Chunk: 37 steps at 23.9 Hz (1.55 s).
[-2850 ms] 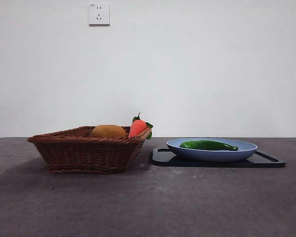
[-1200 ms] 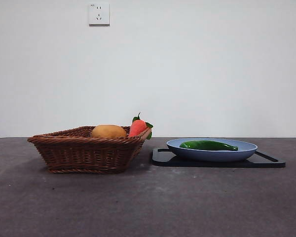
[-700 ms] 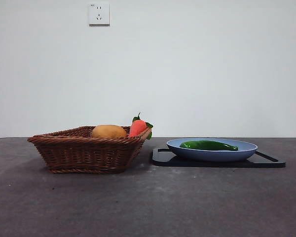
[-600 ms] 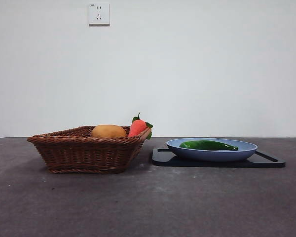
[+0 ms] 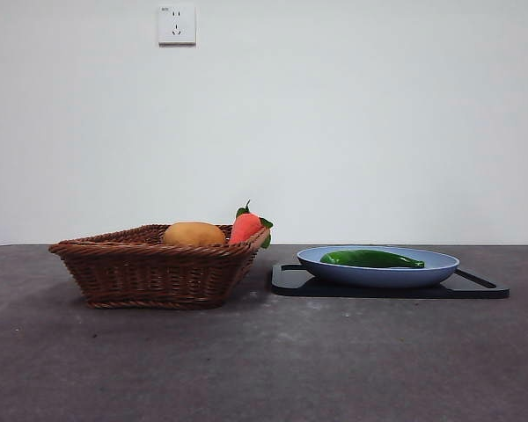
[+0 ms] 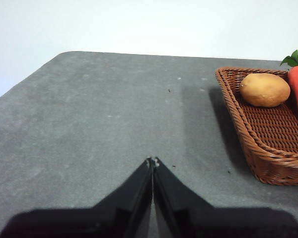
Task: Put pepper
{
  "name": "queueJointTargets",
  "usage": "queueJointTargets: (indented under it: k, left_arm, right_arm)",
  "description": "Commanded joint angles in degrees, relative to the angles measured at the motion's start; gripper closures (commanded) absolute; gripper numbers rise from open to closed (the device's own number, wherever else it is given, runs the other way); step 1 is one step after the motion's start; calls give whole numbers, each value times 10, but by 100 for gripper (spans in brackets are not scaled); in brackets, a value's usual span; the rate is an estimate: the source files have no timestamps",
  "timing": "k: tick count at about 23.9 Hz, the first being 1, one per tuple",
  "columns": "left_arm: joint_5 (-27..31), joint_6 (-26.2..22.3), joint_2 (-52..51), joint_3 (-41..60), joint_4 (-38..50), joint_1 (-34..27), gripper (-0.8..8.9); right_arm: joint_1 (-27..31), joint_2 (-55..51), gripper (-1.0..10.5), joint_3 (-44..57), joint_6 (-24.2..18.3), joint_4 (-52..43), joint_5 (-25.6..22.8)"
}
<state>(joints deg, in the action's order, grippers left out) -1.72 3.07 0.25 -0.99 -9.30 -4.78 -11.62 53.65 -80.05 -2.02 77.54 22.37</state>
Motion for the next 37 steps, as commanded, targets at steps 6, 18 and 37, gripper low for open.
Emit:
queueJointTargets:
  k: [6, 18, 37]
  left_arm:
    - [0, 3, -2, 6, 7, -2, 805]
    - [0, 3, -2, 6, 7, -2, 805]
    - [-1, 3, -2, 6, 7, -2, 805]
  right_arm:
    - [34, -55, 936, -9, -52, -48, -3]
    - [60, -350, 936, 381, -41, -539, -63]
    - [61, -533, 936, 781, -3, -760, -140]
